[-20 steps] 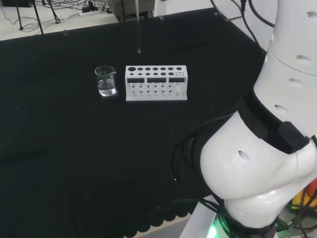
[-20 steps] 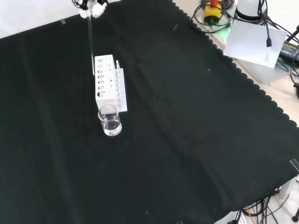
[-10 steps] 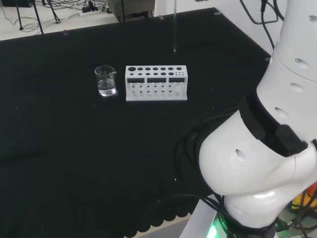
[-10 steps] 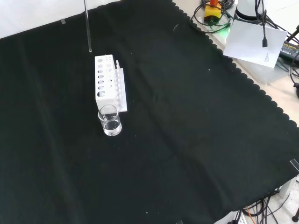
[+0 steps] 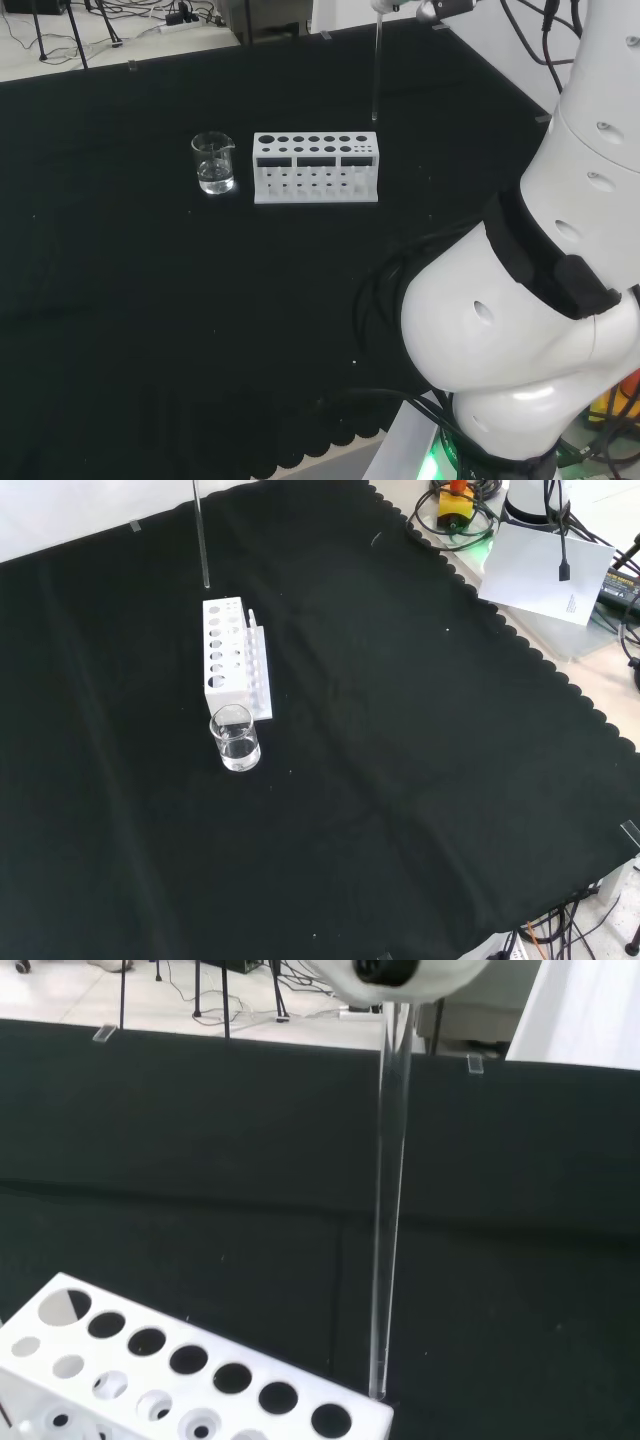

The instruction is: Put the glass rod back on the white test tube rack.

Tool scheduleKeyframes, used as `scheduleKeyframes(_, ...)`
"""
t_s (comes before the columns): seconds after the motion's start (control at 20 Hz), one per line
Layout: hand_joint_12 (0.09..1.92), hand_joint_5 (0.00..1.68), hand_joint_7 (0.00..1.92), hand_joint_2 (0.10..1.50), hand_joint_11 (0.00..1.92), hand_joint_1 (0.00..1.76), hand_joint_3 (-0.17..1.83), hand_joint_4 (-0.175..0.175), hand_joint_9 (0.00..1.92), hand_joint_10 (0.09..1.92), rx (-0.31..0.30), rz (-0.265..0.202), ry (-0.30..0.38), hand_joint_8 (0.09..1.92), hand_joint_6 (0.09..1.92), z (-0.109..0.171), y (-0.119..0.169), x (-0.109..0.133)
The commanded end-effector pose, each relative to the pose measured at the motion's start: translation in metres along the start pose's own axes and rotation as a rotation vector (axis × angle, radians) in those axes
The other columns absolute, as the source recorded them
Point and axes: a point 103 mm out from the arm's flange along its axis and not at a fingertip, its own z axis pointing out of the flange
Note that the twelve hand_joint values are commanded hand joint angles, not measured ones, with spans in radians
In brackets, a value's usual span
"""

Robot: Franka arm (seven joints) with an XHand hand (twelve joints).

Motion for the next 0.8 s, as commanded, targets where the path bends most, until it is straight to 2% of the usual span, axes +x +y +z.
scheduleKeyframes(0.05,1.17,1.11,1.08,1.08,1.39,1.29,0.00,-0.175,1.55,0.94,0.008,-0.017,-0.002,1.17,0.48,0.007,0.000,0.014)
scheduleKeyframes(0.4,1.17,1.11,1.08,1.08,1.39,1.29,0.00,-0.175,1.56,0.94,0.008,-0.032,0.002,1.17,0.48,0.010,0.001,0.024)
scheduleKeyframes(0.8,1.17,1.11,1.08,1.08,1.39,1.29,0.00,-0.175,1.56,0.94,0.020,-0.022,0.000,1.17,0.48,0.018,0.004,0.017)
